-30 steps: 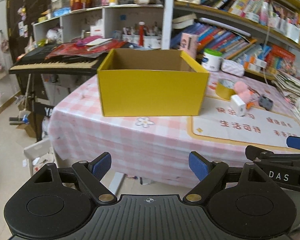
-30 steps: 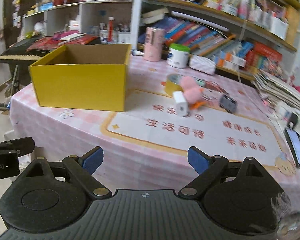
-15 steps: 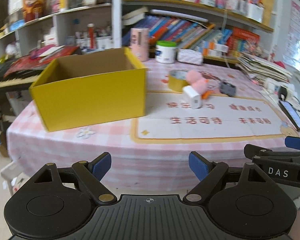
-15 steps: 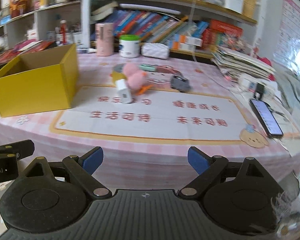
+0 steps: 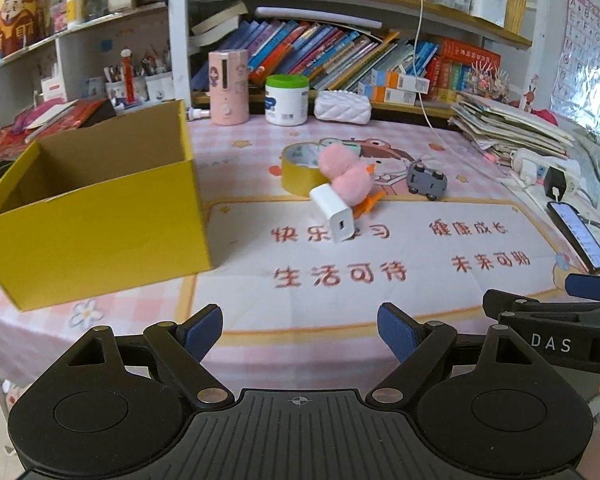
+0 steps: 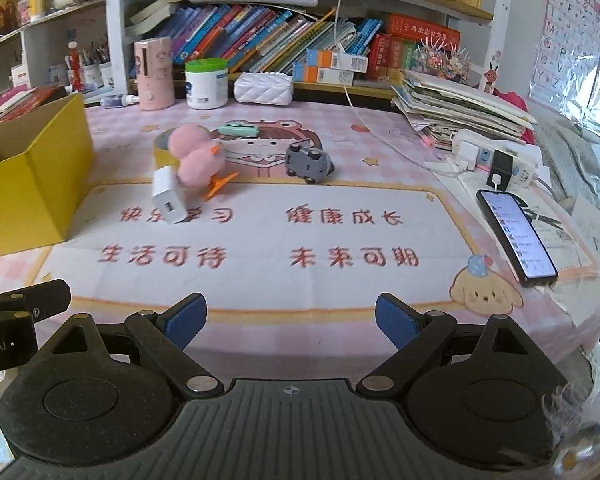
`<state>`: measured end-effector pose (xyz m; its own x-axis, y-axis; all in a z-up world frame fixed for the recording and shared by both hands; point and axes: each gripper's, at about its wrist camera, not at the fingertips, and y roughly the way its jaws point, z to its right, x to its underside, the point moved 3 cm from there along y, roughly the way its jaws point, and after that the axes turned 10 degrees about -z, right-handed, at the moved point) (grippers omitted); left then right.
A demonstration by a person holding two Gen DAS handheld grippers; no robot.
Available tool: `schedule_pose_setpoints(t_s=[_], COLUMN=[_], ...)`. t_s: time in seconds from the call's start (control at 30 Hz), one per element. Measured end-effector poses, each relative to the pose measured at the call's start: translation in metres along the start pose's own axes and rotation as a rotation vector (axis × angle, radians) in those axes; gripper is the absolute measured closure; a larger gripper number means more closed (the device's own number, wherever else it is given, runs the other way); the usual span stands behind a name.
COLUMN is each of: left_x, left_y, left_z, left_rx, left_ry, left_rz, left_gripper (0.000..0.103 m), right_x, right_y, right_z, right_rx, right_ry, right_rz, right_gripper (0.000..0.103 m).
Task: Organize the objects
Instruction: 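Withdraw both tools from the box back toward the remaining objects, then grasp the white charger with the left tool while the right tool grasps the pink chick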
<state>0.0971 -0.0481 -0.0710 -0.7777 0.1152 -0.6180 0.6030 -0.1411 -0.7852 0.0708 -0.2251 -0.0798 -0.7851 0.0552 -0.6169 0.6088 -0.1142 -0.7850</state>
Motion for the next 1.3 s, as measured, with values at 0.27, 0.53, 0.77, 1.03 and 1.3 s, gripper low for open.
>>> schedule_pose_setpoints(t_s=[0.27,0.53,0.77,1.03,1.3], left_x=[-0.034,-0.061,-0.076,-0.088,-0.104], left_y=[0.029,0.052,0.067,0.087,0.119], left_z=[0.020,0.037,0.051,0.056,0.052], left_rx=[-0.024,-0.055,-0.101,-0.142,-0.168], left_ry=[-0.046,-0.118,-0.165,-0.205,-0.220], left_rz=[0.000,-0.002,0.005,-0.013,-0.042], left_gripper=[0.016,0.017,0.018,0.035,0.045], right_x=[-0.044,-0.084,-0.108,-0.125,-0.142], right_y=[0.033,0.060,0.080,0.102,0.116], right_z=[0.021,0.042,0.054,0.063,0.064], right_rx=[-0.034,-0.102,-0.145,-0.199,-0.258], right_ry=[-0.045,-0.087,-0.137,-0.163,-0.148], right_rz=[0.002,0.006,0.016,0.010,0.014], right_gripper=[0.011,0.012,0.012,0.012,0.012])
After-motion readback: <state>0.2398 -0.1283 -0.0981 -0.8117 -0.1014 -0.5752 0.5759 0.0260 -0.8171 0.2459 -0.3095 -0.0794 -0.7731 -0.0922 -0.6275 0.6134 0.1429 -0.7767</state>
